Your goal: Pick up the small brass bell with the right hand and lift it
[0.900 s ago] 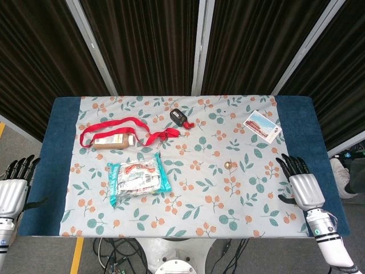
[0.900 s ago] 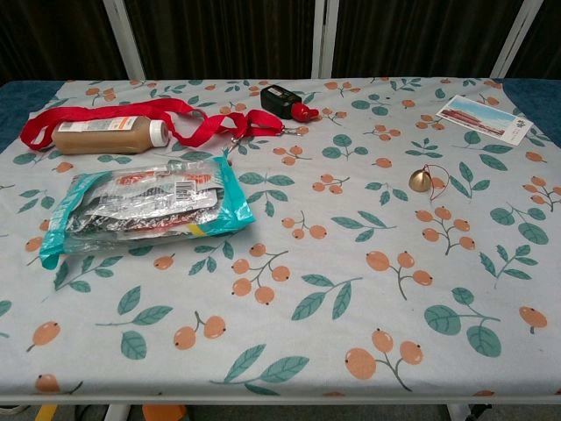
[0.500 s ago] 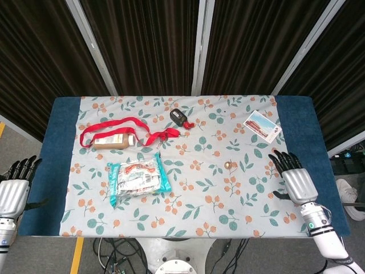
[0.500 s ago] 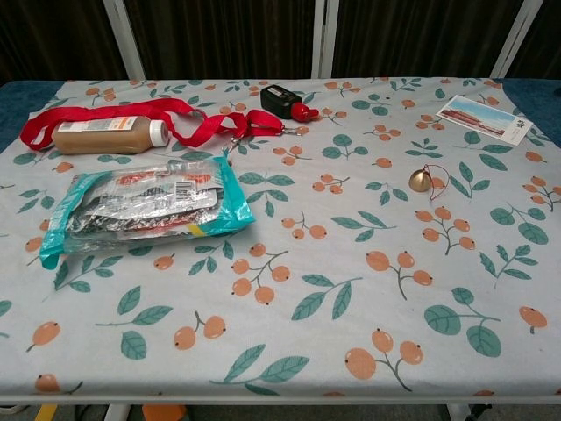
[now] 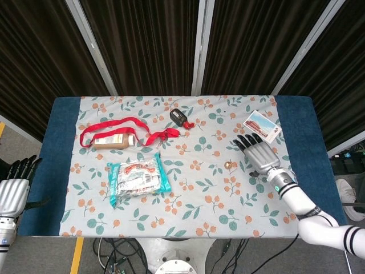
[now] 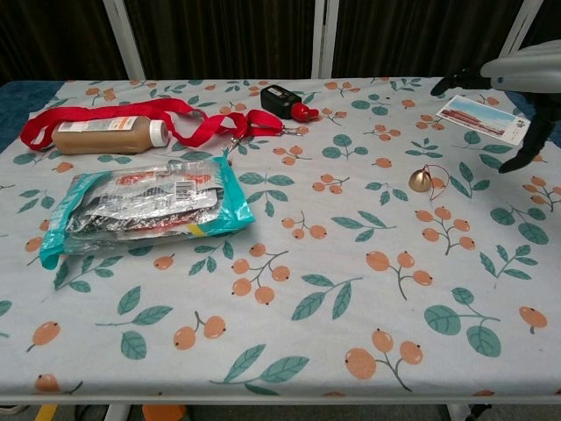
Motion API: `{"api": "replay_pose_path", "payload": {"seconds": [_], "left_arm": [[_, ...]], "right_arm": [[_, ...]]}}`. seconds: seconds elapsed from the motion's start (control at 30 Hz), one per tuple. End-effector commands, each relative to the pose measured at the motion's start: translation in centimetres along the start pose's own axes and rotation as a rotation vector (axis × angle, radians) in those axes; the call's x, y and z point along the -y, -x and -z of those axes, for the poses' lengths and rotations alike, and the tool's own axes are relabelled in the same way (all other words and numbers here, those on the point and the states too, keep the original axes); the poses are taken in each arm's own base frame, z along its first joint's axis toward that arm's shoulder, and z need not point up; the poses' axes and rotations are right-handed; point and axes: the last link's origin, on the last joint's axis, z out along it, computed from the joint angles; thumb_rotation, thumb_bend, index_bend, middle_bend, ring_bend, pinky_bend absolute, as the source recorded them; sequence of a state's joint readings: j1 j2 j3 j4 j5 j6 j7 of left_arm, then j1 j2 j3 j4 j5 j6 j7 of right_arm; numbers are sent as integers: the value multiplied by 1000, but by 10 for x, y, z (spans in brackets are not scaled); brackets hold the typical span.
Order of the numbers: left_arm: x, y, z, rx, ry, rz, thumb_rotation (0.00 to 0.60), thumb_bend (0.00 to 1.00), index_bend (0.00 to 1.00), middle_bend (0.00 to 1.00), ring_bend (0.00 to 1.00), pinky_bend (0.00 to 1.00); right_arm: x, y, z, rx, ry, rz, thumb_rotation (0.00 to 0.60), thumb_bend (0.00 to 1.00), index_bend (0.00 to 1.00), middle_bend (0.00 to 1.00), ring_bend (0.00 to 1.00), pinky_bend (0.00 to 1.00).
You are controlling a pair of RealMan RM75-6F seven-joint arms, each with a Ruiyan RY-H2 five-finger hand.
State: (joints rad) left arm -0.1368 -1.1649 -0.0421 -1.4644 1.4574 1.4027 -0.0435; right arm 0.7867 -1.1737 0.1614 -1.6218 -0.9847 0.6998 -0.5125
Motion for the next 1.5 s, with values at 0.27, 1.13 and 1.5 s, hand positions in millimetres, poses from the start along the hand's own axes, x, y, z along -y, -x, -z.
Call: {"api": "replay_pose_path", "payload": {"seconds": [0.27, 1.13, 1.5], "left_arm": [[1, 1, -3, 24, 8, 8, 600, 35, 9, 0, 0, 0], [5, 9, -1, 38, 3, 23, 600, 35, 8, 0, 0, 0], [6, 11, -1, 41, 3, 27, 600, 35, 8, 0, 0, 0]], "right_arm": [[40, -17, -40, 73, -44, 87, 600, 0, 0, 0, 0, 0], [43, 2, -45, 67, -35, 86, 600, 3, 250, 0, 0, 0], [45, 4, -51, 62, -42, 75, 600, 64, 325, 0, 0, 0]]}}
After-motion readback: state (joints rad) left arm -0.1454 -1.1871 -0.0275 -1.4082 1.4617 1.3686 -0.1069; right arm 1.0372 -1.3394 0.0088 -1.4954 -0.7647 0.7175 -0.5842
